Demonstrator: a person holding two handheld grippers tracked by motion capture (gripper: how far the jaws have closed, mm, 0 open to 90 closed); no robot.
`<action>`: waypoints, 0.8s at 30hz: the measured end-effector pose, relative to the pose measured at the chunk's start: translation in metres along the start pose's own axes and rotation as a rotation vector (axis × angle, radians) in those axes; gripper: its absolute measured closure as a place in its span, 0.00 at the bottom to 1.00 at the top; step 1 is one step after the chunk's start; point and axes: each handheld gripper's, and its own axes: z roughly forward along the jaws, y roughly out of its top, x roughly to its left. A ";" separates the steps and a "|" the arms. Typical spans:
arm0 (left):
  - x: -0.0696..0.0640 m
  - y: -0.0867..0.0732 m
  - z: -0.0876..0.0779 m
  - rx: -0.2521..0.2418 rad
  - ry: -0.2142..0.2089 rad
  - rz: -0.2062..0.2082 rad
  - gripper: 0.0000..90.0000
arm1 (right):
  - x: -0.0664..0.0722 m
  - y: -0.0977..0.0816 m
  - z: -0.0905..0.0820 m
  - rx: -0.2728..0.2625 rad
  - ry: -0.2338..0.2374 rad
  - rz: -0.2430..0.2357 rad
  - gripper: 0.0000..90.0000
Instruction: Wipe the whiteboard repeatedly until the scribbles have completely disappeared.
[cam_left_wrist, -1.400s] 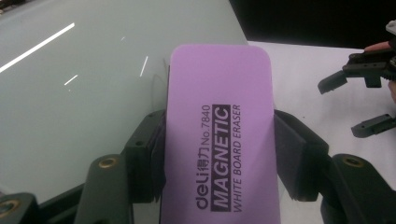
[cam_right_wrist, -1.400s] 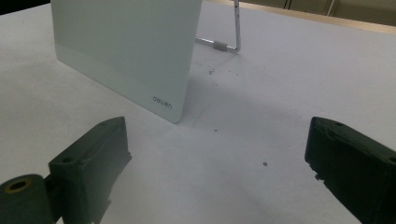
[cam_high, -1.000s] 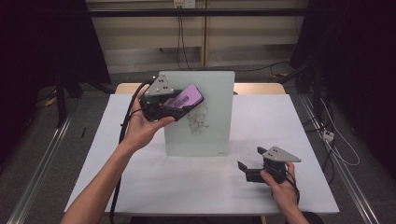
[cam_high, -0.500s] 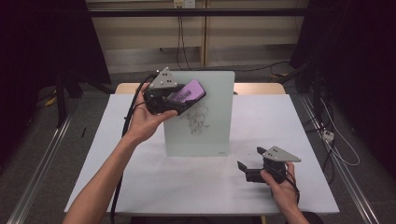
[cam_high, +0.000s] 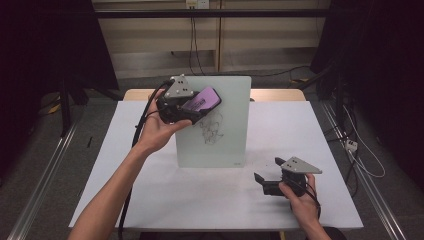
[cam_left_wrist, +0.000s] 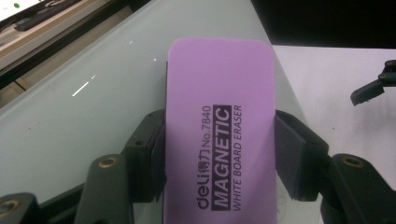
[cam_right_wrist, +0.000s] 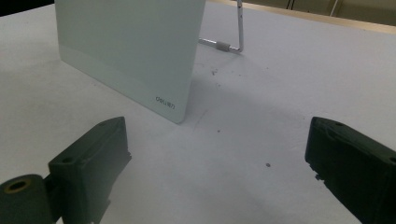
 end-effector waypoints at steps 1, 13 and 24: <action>-0.001 0.000 0.001 0.002 -0.001 0.002 0.46 | 0.000 0.000 0.000 0.001 0.000 -0.001 0.07; -0.013 -0.006 0.011 0.045 -0.016 0.035 0.46 | 0.000 0.000 0.000 0.001 -0.004 -0.004 0.07; -0.025 -0.014 0.021 0.078 -0.033 0.056 0.46 | 0.000 0.000 0.000 0.001 -0.004 -0.007 0.07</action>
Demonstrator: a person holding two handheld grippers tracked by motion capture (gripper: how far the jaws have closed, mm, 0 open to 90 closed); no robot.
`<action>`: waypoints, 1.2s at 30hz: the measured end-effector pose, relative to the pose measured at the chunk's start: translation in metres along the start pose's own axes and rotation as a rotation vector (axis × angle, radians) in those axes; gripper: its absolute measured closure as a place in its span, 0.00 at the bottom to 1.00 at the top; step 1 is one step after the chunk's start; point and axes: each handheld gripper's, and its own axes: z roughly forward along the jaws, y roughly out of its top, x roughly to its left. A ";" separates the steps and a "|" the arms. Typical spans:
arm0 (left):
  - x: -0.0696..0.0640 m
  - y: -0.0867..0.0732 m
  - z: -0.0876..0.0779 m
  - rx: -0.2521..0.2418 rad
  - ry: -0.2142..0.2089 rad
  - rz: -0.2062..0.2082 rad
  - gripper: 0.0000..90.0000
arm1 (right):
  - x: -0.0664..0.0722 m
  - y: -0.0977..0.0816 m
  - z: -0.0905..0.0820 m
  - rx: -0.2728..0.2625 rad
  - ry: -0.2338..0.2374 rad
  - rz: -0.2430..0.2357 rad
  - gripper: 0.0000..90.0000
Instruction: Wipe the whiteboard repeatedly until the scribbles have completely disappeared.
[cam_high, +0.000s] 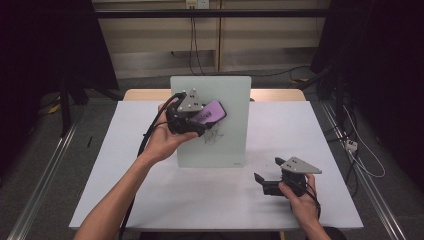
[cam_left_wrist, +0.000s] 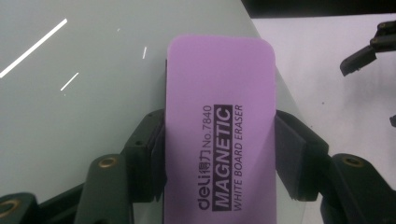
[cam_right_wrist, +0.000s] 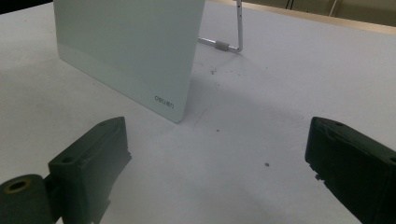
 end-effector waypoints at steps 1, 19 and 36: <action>-0.001 -0.001 0.001 0.000 -0.001 -0.002 0.46 | 0.000 0.000 0.000 0.000 0.000 0.000 0.07; 0.005 0.010 -0.002 -0.034 0.003 -0.037 0.46 | 0.000 0.000 0.000 0.000 0.002 -0.002 0.07; 0.010 0.026 0.002 -0.053 0.012 -0.034 0.45 | 0.000 0.000 0.000 -0.001 0.005 -0.004 0.07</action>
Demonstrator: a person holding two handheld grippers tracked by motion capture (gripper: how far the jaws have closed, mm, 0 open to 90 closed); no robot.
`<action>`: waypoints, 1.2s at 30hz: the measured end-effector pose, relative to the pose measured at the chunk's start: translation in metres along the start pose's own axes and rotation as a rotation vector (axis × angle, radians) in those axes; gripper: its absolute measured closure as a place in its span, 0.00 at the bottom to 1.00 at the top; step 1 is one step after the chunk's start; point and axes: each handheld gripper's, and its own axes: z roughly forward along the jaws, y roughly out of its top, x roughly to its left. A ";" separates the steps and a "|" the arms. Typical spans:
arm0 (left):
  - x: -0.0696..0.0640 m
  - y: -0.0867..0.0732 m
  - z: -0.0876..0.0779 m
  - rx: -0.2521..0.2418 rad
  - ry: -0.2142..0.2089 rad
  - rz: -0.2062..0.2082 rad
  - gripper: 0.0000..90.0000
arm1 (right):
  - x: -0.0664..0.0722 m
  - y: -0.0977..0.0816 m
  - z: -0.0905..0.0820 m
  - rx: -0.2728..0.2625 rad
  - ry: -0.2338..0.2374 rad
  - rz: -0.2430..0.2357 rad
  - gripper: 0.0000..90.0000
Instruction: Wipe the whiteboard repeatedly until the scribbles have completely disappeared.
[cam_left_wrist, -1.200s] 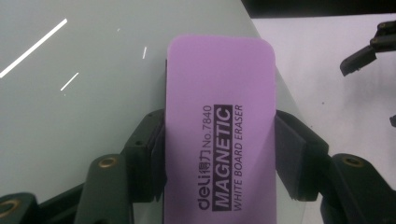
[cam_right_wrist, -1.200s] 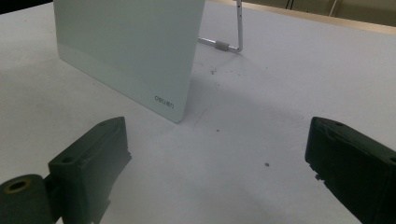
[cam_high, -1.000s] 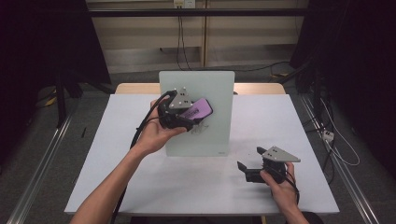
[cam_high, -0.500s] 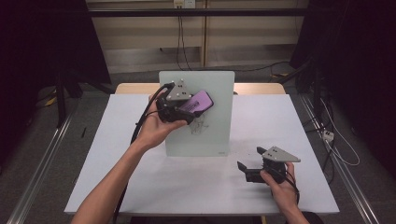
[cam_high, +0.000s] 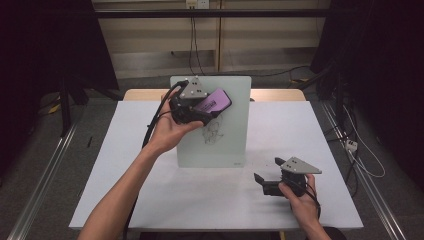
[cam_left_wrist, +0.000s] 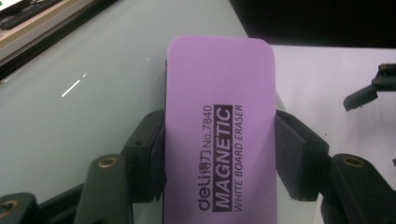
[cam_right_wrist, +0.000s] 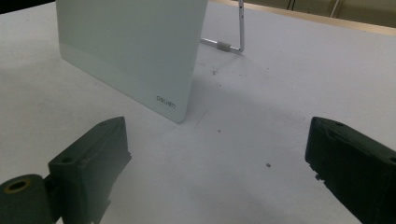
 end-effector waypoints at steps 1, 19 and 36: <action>-0.002 0.000 0.001 0.005 -0.004 0.005 0.45 | 0.000 0.000 0.000 0.000 -0.001 0.001 0.07; -0.028 -0.021 0.024 0.085 -0.055 0.067 0.45 | 0.000 0.000 0.000 0.001 -0.002 0.001 0.07; -0.005 -0.010 0.000 0.034 -0.005 0.008 0.45 | -0.001 0.000 -0.001 0.001 0.001 0.003 0.07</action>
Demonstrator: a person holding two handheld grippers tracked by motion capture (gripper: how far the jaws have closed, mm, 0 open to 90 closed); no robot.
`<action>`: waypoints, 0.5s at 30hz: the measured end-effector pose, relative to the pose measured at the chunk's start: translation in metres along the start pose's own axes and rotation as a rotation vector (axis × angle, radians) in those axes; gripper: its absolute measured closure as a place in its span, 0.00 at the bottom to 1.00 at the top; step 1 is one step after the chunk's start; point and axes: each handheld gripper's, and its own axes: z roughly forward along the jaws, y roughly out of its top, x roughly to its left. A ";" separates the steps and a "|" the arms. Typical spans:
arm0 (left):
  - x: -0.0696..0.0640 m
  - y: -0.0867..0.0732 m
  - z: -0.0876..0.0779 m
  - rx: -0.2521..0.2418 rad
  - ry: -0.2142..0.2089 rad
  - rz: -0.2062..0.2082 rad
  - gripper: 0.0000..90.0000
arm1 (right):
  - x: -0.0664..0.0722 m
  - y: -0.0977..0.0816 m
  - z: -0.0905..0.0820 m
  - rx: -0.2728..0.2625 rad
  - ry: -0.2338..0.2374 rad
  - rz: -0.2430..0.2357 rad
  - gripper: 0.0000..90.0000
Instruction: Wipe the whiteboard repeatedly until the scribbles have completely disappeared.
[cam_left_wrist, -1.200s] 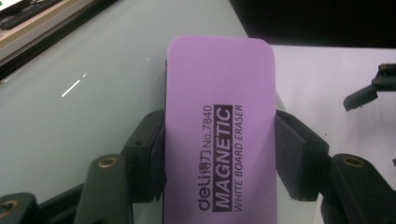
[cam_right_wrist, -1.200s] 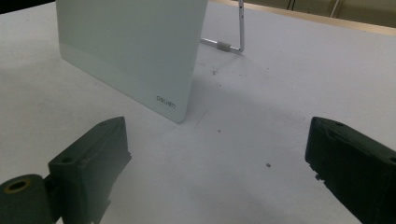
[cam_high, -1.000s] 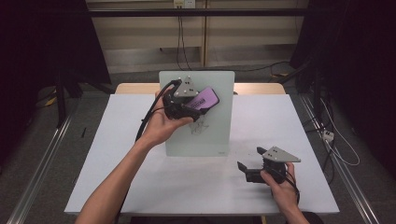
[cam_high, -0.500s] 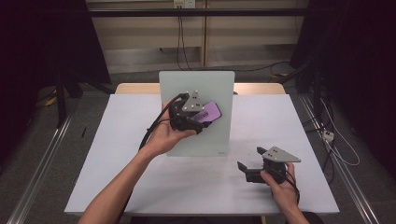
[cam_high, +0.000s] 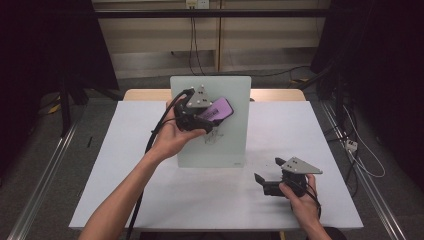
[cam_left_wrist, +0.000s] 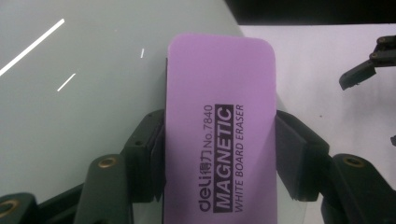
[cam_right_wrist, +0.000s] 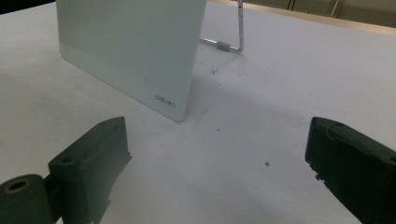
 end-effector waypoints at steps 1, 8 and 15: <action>0.002 -0.001 -0.003 -0.001 0.008 -0.006 0.45 | 0.000 0.000 0.000 -0.001 0.000 0.000 0.07; 0.006 -0.014 -0.014 0.009 0.022 -0.006 0.45 | 0.001 0.000 0.001 0.000 -0.002 -0.003 0.07; 0.000 -0.034 -0.013 0.021 0.004 -0.003 0.45 | 0.001 0.000 0.001 0.001 -0.002 -0.002 0.07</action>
